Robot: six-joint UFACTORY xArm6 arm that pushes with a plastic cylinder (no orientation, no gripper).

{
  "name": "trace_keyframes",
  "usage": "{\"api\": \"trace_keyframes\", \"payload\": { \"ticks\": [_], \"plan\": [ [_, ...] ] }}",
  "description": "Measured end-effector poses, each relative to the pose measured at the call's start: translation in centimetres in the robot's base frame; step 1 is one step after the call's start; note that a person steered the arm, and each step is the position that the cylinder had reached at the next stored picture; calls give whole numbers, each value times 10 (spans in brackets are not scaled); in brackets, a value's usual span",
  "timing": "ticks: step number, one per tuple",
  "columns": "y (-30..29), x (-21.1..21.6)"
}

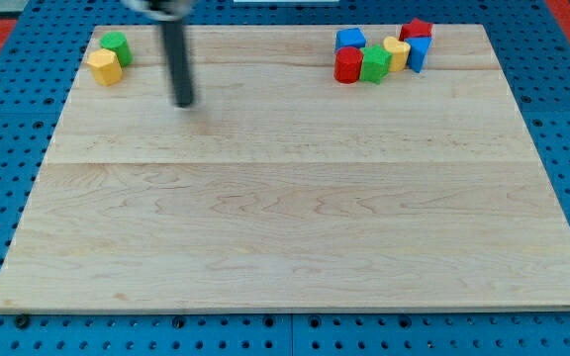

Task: Separate the hexagon from the green circle

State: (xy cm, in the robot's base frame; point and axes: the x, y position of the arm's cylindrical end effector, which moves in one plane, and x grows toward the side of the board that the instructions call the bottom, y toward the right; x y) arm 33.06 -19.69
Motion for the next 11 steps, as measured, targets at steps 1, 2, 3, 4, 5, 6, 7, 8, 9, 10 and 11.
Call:
{"api": "trace_keyframes", "payload": {
  "ticks": [1,2,3,4,5,6,7,8,9,10,11],
  "plan": [
    [-101,-16],
    [-106,-26],
    [-32,-65],
    [85,-68],
    [80,-47],
    [90,-30],
    [143,-23],
    [125,14],
    [183,17],
    [206,-40],
    [196,-11]
  ]
}}
